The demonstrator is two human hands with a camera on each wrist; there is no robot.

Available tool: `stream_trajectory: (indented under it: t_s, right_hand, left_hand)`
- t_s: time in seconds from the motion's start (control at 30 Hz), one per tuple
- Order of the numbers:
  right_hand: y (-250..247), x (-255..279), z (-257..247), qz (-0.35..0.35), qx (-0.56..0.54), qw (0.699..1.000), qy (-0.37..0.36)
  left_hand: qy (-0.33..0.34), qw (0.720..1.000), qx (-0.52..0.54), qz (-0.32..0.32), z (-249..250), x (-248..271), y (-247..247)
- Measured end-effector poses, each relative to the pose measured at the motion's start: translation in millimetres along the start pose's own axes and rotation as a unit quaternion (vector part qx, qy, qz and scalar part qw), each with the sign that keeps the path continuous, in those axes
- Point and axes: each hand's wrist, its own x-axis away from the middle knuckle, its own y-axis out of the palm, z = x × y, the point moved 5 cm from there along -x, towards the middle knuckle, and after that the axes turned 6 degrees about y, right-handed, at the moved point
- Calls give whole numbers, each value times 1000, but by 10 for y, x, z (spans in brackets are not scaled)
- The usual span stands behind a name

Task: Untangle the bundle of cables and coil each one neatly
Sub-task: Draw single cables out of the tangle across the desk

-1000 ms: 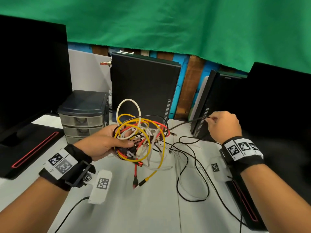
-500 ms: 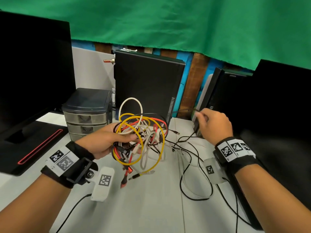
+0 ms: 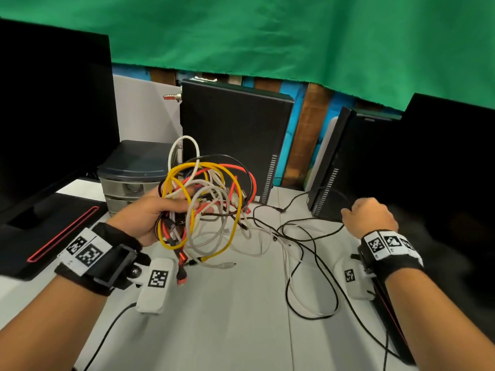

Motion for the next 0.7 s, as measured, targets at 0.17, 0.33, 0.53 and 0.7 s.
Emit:
stream_trajectory:
  t_s: [0.17, 0.33, 0.53, 0.7]
  right_hand:
    - [-126, 450, -458, 50, -68, 983, -165]
    - [84, 1225, -1042, -286, -307, 844, -335]
    - [115, 1417, -957, -382, -486, 745, -249]
    - [-121, 1340, -677, -304, -533, 755, -231]
  left_hand:
    - [-33, 966, 242, -83, -21, 33, 238]
    - [-22, 968, 241, -71, -154, 9, 225]
    - [4, 979, 205, -10, -177, 13, 27]
    - [-58, 998, 3, 37, -395, -28, -49]
